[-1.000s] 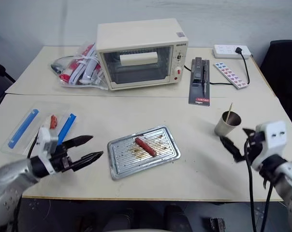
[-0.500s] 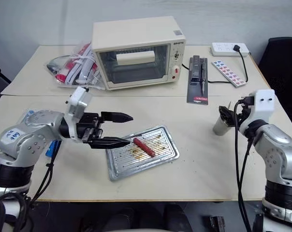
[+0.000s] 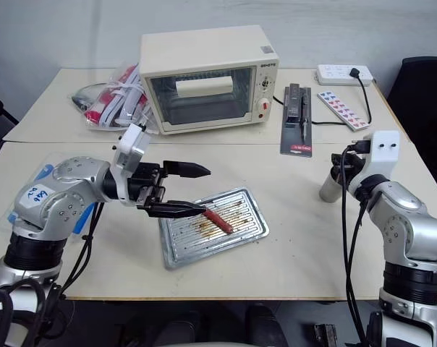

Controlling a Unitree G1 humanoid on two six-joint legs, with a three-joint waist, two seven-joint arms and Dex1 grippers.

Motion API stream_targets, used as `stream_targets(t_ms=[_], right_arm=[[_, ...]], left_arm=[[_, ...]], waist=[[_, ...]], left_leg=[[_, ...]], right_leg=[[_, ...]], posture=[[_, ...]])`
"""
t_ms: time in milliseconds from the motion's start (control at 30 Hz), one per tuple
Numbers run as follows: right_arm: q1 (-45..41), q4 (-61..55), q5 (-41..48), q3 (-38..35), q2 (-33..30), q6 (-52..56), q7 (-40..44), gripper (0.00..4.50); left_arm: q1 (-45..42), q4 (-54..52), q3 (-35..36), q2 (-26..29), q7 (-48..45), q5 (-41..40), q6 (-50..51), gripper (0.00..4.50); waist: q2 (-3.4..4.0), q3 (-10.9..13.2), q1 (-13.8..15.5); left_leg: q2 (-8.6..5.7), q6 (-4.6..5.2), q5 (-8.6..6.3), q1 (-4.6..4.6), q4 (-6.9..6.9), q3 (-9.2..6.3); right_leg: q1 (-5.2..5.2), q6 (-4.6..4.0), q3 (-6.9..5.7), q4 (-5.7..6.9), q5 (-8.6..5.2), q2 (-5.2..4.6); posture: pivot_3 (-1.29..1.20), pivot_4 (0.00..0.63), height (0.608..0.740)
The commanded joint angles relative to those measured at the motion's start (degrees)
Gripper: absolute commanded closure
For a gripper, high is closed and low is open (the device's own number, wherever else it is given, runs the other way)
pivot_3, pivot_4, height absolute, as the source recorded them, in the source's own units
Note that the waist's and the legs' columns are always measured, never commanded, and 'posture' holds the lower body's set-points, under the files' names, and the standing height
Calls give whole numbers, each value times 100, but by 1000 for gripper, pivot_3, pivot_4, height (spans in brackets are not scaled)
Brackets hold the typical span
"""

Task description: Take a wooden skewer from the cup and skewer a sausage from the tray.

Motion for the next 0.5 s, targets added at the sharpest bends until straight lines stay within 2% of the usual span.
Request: stream_targets(t_ms=[33, 67, 133, 200, 333, 500], right_arm=[[-92, -143, 13, -168, 15, -82, -46, 3430], [-95, -145, 10, -173, 13, -84, -53, 3523], [-93, -175, 6, -168, -7, -70, -55, 4103], [-96, -257, 2, -171, -47, -25, -77, 4448], [-252, -620, 114, -293, -212, 246, -166, 4448], [-948, -1181, 476, -623, -668, 912, -245, 4448]], left_arm=[[-77, -57, 69, -47, -43, 55, -127, 0], [-80, -59, 64, -66, -41, 67, -131, 0], [-82, -55, 53, -102, -42, 100, -142, 0], [-80, -41, 49, -128, -50, 124, -151, 0], [-65, 1, 56, -183, -53, 182, -193, 0], [48, -10, 132, -279, 79, 236, -278, 0]], waist=[[0, 0, 3], [0, 0, 5], [0, 0, 10], [0, 0, 11], [0, 0, 9], [2, 1, 18]], left_leg=[[0, 0, 0, 0, 0, 0], [0, 0, 0, 0, 1, 0], [0, 0, 0, 0, 1, 0], [0, 1, 0, -1, 2, 0], [0, 1, 0, -1, 2, 0], [0, 1, 0, -5, 3, 0]], right_leg=[[0, 0, 0, 0, 0, 0], [0, 0, 0, -1, 0, 0], [0, 0, 0, 0, 0, 0], [0, 0, 0, 0, 0, 0], [0, 0, 0, 0, 0, 0], [-6, 0, 1, -2, 0, -1]], posture=[[0, 150, 740], [0, 150, 740], [0, 150, 740], [0, 150, 740], [0, 150, 740], [0, 150, 740]])
